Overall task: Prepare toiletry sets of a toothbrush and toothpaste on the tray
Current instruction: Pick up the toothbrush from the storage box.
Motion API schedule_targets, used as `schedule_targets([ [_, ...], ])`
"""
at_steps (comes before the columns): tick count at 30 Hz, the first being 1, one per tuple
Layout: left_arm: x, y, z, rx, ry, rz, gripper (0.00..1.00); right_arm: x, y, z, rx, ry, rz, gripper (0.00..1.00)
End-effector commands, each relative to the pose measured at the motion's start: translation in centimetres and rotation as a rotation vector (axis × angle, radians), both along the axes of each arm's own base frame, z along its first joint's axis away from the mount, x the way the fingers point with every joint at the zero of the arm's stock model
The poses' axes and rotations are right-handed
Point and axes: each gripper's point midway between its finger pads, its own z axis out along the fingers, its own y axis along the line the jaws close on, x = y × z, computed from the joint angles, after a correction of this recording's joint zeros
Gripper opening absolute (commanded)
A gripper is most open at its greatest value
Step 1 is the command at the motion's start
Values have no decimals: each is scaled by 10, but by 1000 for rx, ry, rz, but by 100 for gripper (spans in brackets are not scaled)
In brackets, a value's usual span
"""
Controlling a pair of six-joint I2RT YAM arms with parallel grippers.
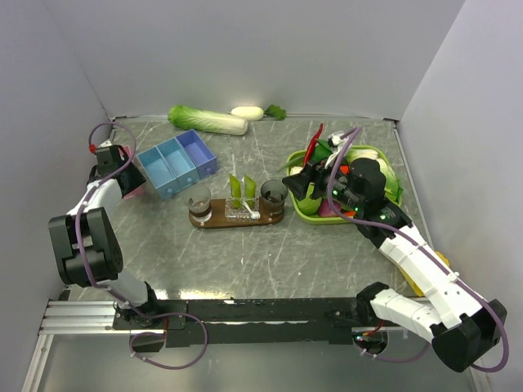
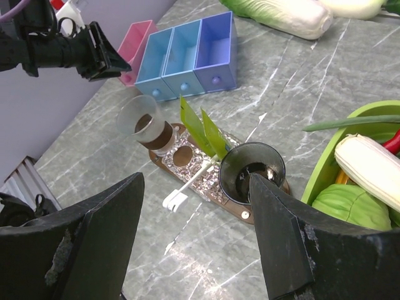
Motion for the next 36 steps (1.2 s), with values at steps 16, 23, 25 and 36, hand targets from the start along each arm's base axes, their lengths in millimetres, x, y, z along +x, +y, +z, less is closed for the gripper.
schedule_targets([
  [16, 14, 4, 23, 61, -60, 2, 7, -2, -3, 7, 32, -31, -7, 75],
  [23, 2, 2, 42, 84, -77, 8, 1, -3, -5, 8, 31, -31, -13, 76],
  [25, -4, 0, 47, 89, -85, 1, 1, -3, -6, 8, 31, -32, -17, 76],
  [36, -44, -17, 91, 101, -151, -59, 1, -10, -9, 7, 35, -32, -15, 76],
])
